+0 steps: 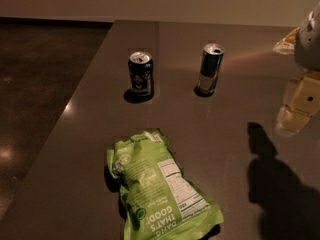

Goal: Pick redbull can

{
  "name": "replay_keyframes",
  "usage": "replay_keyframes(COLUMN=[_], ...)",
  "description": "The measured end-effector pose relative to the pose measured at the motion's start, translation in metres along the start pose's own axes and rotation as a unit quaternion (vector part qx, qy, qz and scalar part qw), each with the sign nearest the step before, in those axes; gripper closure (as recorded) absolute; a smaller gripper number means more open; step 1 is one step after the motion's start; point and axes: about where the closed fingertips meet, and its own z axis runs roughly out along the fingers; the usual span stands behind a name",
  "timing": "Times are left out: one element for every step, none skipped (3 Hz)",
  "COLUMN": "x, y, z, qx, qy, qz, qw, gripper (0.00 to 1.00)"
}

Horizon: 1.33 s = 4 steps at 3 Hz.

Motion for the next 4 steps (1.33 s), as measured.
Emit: replay_keyframes(x=[0.000,0.004,0.007,0.002], y=[0.000,-0.017,-0.054,-0.091], z=[0.000,0.004,0.014,0.026], qx=[0.000,0.009,0.024,0.035], qy=[0.000,-0.013,-0.050,-0.092], qz=[0.000,0.035,0.092,0.138], qw=[1.0000,0.9993,0.9942,0.9856], gripper=[0.00,0.00,0.00,0.00])
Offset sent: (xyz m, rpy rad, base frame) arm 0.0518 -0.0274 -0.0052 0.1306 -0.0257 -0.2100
